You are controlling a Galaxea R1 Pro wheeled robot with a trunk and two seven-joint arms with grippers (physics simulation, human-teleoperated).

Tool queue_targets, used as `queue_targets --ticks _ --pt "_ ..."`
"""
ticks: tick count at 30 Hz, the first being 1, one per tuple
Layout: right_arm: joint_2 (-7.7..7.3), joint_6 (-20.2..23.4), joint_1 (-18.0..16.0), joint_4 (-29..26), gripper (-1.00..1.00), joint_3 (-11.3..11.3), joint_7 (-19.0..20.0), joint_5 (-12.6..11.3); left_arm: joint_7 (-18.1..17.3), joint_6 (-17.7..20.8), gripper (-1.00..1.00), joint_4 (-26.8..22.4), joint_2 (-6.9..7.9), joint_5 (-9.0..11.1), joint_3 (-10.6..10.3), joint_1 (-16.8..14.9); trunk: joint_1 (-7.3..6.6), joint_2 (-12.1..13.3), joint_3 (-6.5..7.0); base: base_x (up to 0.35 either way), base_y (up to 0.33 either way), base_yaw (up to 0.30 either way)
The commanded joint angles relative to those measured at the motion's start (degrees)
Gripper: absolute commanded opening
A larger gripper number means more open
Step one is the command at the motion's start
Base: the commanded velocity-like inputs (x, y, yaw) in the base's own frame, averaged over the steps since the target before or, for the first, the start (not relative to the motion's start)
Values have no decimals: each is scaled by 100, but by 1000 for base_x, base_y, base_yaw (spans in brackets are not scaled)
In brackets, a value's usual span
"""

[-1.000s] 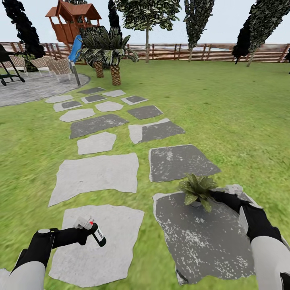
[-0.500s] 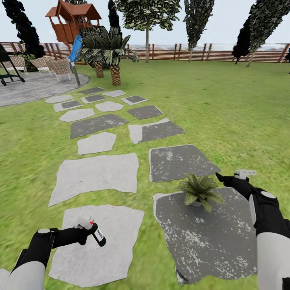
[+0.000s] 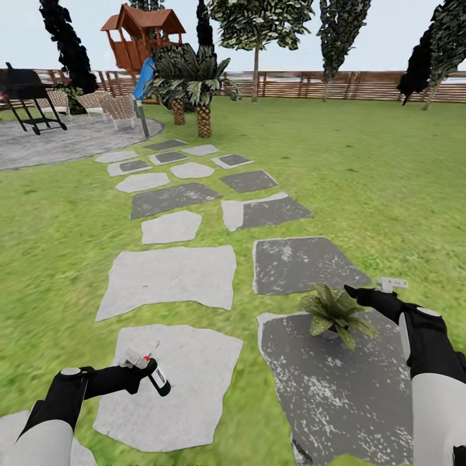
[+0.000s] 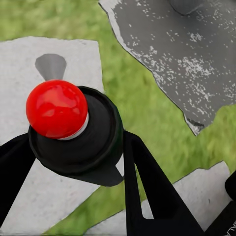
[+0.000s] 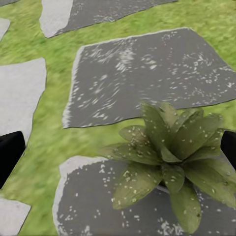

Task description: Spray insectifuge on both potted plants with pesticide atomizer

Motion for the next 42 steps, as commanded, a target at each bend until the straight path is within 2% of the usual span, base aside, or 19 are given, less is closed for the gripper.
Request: queue_targets --ticks 1,5,9,13,37,42 --pt "2 18 -4 -9 100 -14 52 55 -30 52 -100 -4 -5 -26 25 -8 -1 -2 -5 0 0 276" --pt "5 19 -5 -2 100 3 52 56 -30 47 -100 -4 -5 -26 25 -9 -1 -2 -5 0 0 277" --pt "117 18 -4 -6 100 2 52 56 -30 48 -100 -4 -5 -24 25 -10 -1 -2 -5 0 0 278" --pt "147 17 -4 -7 100 2 52 56 -30 49 -100 -4 -5 -18 26 -10 -1 -2 -5 0 0 278" --pt "169 17 -4 -7 100 10 44 56 -25 45 -100 -11 -5 -8 33 -10 -1 -2 -5 2 1 277" --pt "169 17 -4 -7 100 8 44 56 -24 45 -100 -6 -5 -8 35 -8 -1 -2 -5 151 194 278"
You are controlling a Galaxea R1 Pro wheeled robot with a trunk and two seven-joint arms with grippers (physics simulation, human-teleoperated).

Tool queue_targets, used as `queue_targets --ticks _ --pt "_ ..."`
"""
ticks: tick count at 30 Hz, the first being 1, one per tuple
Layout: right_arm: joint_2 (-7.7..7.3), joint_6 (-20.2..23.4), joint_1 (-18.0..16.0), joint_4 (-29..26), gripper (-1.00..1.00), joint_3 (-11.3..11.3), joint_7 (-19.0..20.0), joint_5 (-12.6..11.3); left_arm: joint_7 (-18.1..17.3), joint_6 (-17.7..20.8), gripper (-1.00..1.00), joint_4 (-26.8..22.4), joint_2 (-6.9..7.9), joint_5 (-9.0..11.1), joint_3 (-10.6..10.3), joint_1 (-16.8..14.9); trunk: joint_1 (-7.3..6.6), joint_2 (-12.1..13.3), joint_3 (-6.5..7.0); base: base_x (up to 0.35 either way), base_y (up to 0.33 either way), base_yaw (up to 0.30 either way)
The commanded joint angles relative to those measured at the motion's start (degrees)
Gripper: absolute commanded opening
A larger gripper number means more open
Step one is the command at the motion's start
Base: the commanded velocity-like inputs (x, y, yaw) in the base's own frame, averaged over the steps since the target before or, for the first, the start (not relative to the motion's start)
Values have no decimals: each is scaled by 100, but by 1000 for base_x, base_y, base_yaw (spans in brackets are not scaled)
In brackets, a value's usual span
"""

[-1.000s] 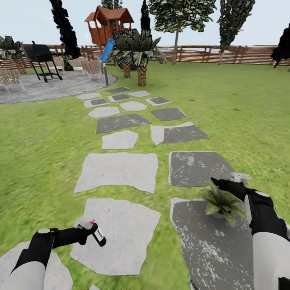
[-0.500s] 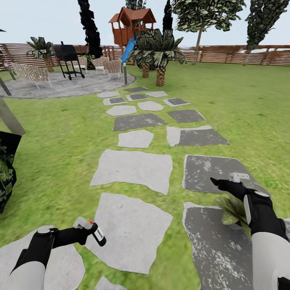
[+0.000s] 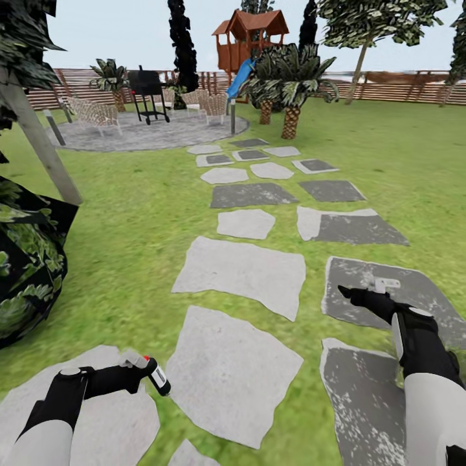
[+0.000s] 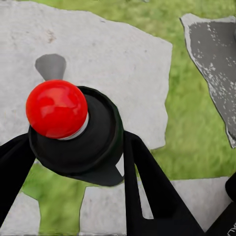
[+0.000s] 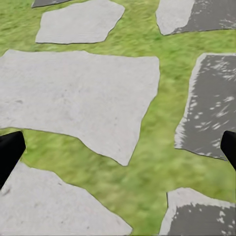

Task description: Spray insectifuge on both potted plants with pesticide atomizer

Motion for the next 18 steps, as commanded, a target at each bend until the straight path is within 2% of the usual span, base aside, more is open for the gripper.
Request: queue_targets --ticks 1,7,13,18 --pt "3 21 -5 -11 100 -18 52 56 -28 53 -100 -1 -5 -21 26 -9 1 -2 -5 71 283 277" --pt "3 21 -5 -11 100 -26 52 56 -29 53 -100 -3 -5 -21 37 -9 1 -2 -5 15 225 277" --pt "-4 21 -5 -11 100 -35 52 56 -33 53 -100 -8 -3 -21 30 -9 1 -2 -5 0 17 272" --pt "-6 21 -5 -16 100 -36 58 54 -33 53 -100 -8 -1 -21 30 -9 1 -2 -5 0 1 67"
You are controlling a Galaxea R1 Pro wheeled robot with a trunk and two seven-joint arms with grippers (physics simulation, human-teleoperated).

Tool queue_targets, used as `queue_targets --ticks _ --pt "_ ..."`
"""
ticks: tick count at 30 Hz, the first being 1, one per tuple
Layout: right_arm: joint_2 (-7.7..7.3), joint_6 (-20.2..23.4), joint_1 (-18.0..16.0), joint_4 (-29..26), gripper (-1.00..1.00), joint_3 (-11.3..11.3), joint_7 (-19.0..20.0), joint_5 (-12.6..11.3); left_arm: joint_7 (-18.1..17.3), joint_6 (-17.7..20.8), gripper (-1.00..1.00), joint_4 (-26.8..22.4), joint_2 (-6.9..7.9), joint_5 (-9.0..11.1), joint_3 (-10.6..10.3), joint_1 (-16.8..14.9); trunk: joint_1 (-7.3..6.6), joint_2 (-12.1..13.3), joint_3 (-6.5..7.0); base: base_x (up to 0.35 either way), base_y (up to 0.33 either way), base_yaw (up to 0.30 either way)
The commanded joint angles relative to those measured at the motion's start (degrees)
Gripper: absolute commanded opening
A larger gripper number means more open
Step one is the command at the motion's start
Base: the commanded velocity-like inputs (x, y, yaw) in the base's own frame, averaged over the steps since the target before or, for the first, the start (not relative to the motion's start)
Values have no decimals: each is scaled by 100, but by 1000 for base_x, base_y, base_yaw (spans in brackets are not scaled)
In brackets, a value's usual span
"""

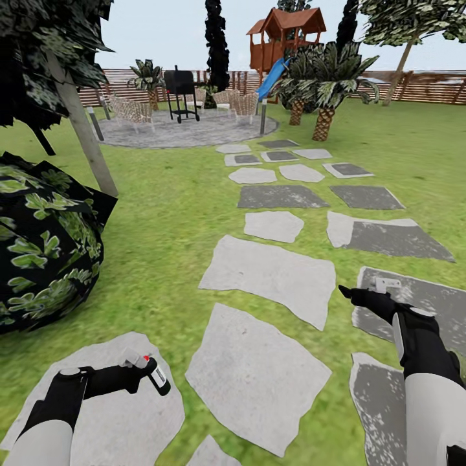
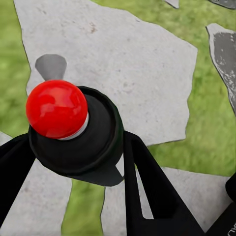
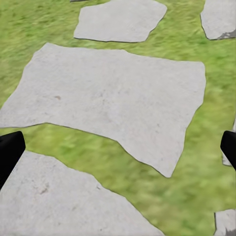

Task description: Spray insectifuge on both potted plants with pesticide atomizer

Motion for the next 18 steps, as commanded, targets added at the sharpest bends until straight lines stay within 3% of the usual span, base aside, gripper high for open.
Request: queue_targets --ticks 1,10,18 --pt "3 16 -6 -9 100 -19 52 55 -31 53 -100 -6 -4 -23 24 -8 -1 -2 -5 0 0 11" --pt "3 18 -6 -11 100 -26 53 49 -31 53 -100 -6 -8 -23 24 -7 -1 -2 -5 0 0 2" --pt "3 16 -6 -11 100 -25 53 49 -31 53 -100 -6 -8 -23 24 -7 175 -323 -144 0 0 0"
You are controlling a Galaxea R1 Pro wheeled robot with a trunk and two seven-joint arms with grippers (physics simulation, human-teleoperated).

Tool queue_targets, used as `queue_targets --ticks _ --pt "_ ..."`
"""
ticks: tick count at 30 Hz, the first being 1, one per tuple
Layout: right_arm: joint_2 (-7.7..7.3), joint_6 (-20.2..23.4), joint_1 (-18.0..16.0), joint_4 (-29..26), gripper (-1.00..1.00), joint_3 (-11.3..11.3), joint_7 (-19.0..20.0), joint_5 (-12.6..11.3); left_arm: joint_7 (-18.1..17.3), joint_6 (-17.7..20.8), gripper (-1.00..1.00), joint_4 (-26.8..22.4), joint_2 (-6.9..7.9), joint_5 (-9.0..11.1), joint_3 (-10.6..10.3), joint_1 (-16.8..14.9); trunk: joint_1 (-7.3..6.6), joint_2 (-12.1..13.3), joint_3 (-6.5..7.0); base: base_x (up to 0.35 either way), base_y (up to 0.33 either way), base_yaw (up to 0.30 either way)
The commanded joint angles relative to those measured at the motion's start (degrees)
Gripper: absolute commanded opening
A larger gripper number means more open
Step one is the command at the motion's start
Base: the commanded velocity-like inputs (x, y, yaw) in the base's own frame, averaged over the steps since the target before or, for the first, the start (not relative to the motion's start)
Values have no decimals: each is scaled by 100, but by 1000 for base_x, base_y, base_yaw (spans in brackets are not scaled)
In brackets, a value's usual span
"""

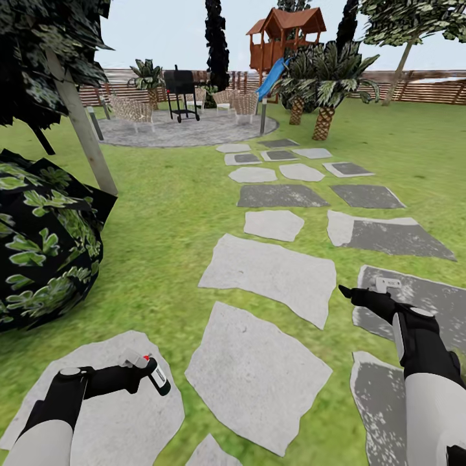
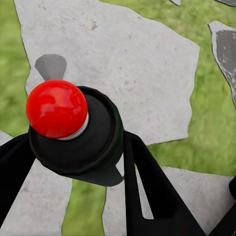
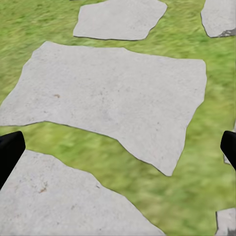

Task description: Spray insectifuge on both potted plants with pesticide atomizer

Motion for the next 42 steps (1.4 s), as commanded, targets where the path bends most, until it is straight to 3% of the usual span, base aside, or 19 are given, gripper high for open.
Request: queue_targets --ticks 1,12,42 --pt "3 16 -6 -7 100 -19 51 55 -31 53 -100 -6 -5 -23 24 -6 22 -44 -17 0 0 0" --pt "3 17 -6 -15 100 -19 51 55 -30 53 -100 -6 -13 -23 26 -8 264 -485 -187 0 0 5" --pt "3 16 -6 -7 100 -19 44 56 -22 51 -100 -6 -13 -23 33 -6 922 -1688 -500 0 0 120"
